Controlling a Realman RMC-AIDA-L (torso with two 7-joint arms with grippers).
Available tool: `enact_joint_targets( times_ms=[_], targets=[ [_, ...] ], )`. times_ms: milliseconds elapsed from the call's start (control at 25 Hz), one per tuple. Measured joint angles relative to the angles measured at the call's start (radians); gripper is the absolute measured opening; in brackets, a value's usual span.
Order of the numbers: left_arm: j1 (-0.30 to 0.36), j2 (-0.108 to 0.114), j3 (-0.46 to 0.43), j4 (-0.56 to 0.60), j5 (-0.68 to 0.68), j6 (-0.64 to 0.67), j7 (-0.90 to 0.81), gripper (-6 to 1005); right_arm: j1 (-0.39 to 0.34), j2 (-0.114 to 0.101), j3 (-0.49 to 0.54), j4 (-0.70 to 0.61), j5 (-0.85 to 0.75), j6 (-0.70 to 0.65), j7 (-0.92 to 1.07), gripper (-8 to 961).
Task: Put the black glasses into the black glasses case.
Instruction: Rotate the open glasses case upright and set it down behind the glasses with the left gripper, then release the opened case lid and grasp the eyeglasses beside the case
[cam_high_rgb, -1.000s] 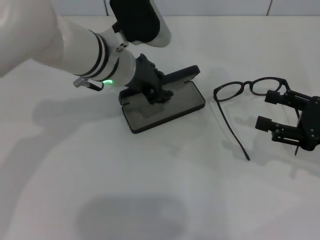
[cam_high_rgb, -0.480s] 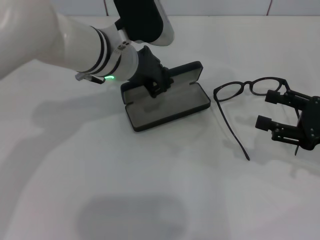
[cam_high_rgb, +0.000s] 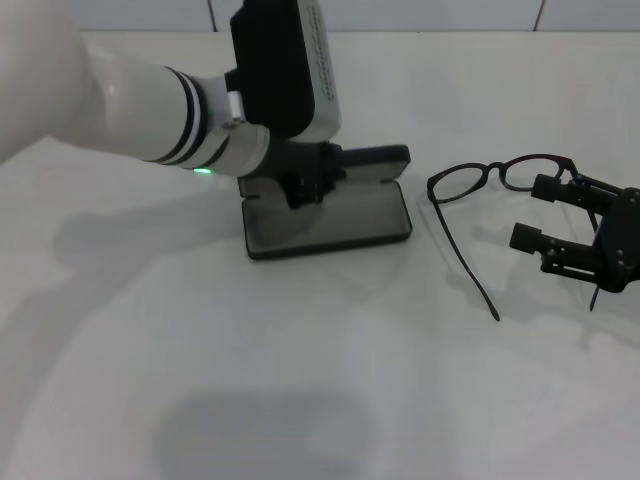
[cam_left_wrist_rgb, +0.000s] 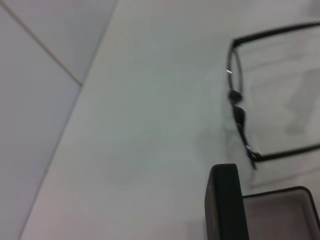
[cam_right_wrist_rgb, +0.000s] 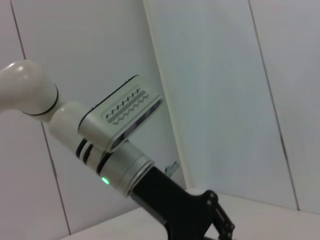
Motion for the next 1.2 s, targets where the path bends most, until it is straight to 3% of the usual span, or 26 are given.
enact_joint_targets(
  times_ms=[240,640,1000,1200],
  targets=[
    [-0.012,0.001,-0.002,-0.020,-0.085,0.047,0.098,244,0.001,0.002,0.022,0.000,0.000,0.004,0.000,686],
    [-0.031,0.000,-0.006,-0.058,-0.105,0.046,0.120,275,-0.002,0.006,0.022,0.003,0.002,0.014,0.000,681],
    [0.011,0.000,-0.012,0.004,-0.142,0.057,0.110,302,-0.014,0.006,0.033,0.004,0.002,0.020,0.000,677],
    [0.037,0.001,-0.065,0.056,-0.202,0.107,0.110,355,-0.014,0.006,0.035,0.006,0.002,0.020,0.001,675]
  ],
)
